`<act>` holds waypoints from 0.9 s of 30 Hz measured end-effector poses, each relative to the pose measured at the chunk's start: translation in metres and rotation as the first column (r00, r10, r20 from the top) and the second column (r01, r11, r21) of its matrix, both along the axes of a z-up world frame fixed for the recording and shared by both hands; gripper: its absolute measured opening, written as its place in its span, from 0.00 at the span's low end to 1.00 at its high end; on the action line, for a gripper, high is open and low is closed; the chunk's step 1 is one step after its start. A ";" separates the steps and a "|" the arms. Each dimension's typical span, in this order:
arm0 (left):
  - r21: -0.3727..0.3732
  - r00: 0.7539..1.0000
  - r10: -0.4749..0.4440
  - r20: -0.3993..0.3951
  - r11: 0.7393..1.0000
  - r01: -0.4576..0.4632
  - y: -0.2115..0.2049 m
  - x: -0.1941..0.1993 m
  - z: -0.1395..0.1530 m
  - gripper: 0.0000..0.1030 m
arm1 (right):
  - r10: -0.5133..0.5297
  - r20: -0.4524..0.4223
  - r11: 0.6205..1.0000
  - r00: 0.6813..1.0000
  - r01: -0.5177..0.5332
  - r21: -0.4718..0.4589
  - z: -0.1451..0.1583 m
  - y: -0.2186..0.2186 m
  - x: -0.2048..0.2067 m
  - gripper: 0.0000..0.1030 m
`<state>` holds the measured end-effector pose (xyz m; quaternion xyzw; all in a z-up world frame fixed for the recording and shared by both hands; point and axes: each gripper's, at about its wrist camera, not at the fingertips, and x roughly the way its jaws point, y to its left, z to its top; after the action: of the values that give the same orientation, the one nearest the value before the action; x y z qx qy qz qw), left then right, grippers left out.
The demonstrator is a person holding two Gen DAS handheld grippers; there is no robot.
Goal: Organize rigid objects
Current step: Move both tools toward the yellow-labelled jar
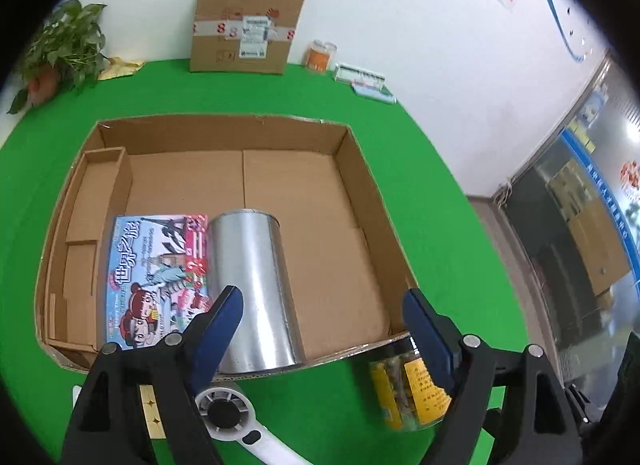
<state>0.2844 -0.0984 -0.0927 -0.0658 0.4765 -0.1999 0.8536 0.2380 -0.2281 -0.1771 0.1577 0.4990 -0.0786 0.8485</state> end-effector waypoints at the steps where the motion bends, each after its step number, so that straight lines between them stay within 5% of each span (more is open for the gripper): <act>1: -0.007 1.000 -0.003 -0.005 1.000 0.003 -0.003 0.001 -0.002 0.80 | -0.014 -0.013 1.000 1.000 0.015 0.011 -0.003 -0.004 -0.002 0.99; 5: -0.008 1.000 -0.014 -0.016 1.000 0.014 -0.007 0.001 -0.009 0.73 | -0.032 -0.018 0.999 0.999 0.032 0.027 -0.013 -0.011 -0.006 0.99; 6: 0.001 1.000 -0.022 -0.016 1.000 0.022 -0.008 0.000 -0.011 0.65 | -0.026 -0.017 0.999 1.000 0.027 0.023 -0.015 -0.011 -0.005 0.99; 7: 0.011 0.999 -0.038 -0.019 0.999 0.038 -0.011 -0.001 -0.014 0.36 | -0.023 -0.017 1.000 1.000 0.023 0.021 -0.016 -0.010 -0.006 0.97; 8: 0.020 0.997 -0.061 -0.035 0.998 0.062 -0.014 -0.001 -0.017 0.12 | -0.013 -0.015 0.999 1.000 0.014 0.029 -0.017 -0.011 -0.006 0.81; 9: 0.015 0.996 -0.078 -0.051 0.997 0.079 -0.016 -0.001 -0.020 0.10 | 0.016 -0.007 0.998 1.000 -0.015 0.060 -0.017 -0.011 -0.007 0.46; 11: -0.016 0.995 -0.077 -0.065 0.997 0.076 -0.015 -0.002 -0.021 0.10 | 0.033 -0.034 0.999 0.999 -0.032 0.041 -0.019 -0.005 -0.004 0.30; 12: -0.021 0.994 -0.080 -0.075 0.997 0.078 -0.015 -0.002 -0.021 0.14 | 0.034 -0.029 0.999 0.999 -0.034 0.024 -0.018 -0.003 -0.004 0.33; 13: -0.025 0.993 -0.084 -0.088 0.996 0.082 -0.016 -0.001 -0.020 0.32 | 0.031 -0.011 0.999 0.999 -0.031 0.020 -0.016 -0.002 -0.005 0.41; 14: -0.031 0.992 -0.085 -0.096 0.996 0.082 -0.017 0.000 -0.020 0.67 | 0.019 0.001 1.000 1.000 -0.019 0.014 -0.013 -0.002 -0.006 0.70; 15: -0.040 0.992 -0.081 -0.094 0.996 0.078 -0.016 0.000 -0.019 0.83 | 0.000 0.024 1.000 1.000 -0.001 0.010 -0.010 -0.001 -0.008 0.95; 16: -0.047 0.995 -0.070 -0.075 0.997 0.067 -0.014 -0.001 -0.017 0.90 | -0.015 0.054 1.000 0.998 0.015 0.007 -0.005 -0.001 -0.009 1.00; 24: -0.087 0.993 -0.038 -0.112 0.996 0.028 0.003 -0.003 -0.017 0.90 | -0.001 0.029 1.000 1.000 0.001 -0.003 -0.022 0.009 -0.017 0.99; 27: -0.034 0.995 -0.051 -0.088 0.998 0.048 0.006 -0.010 -0.010 0.90 | -0.014 0.023 0.999 1.000 0.013 0.036 -0.041 0.009 -0.028 0.99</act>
<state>0.2748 -0.0925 -0.1023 -0.0766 0.5124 -0.2253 0.8251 0.2104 -0.2188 -0.2179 0.1770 0.4896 -0.0736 0.8506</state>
